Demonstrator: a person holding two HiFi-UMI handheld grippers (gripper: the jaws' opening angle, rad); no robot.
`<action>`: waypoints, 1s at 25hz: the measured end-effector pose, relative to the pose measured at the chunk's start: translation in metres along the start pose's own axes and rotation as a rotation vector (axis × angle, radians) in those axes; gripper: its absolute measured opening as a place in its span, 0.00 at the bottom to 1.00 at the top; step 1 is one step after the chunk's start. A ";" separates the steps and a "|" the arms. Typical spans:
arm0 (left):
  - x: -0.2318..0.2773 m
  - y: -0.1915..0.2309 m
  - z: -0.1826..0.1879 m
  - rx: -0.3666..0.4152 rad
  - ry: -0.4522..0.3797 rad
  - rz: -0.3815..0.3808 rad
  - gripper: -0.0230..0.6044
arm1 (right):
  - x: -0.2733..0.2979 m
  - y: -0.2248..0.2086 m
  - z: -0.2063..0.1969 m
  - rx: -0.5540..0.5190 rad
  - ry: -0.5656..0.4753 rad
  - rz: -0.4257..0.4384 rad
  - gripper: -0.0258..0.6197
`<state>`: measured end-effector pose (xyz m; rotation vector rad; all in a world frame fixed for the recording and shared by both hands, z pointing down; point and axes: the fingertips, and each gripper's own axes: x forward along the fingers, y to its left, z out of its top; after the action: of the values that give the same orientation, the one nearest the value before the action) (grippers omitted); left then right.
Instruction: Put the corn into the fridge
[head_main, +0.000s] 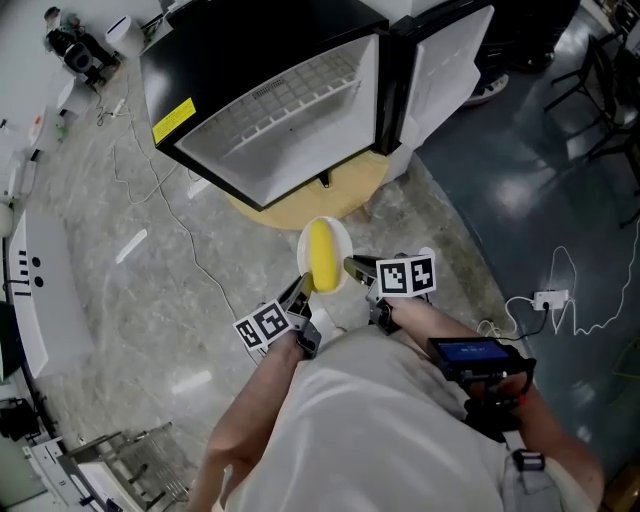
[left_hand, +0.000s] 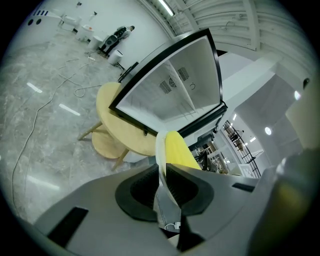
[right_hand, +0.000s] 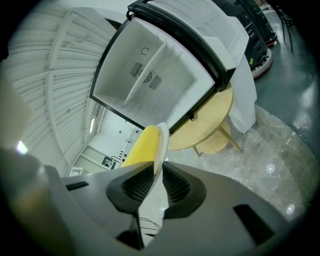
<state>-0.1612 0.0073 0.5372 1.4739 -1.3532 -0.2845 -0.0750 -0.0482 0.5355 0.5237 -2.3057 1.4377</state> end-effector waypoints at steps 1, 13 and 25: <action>0.005 -0.001 0.001 -0.002 -0.005 0.006 0.11 | 0.000 -0.003 0.005 -0.004 0.005 0.006 0.13; 0.059 -0.025 0.016 -0.013 -0.066 0.040 0.11 | -0.007 -0.037 0.059 -0.051 0.050 0.052 0.13; 0.092 -0.047 0.021 -0.013 -0.097 0.068 0.11 | -0.020 -0.059 0.090 -0.053 0.068 0.088 0.13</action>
<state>-0.1199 -0.0892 0.5331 1.4159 -1.4732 -0.3241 -0.0389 -0.1513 0.5336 0.3565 -2.3316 1.4074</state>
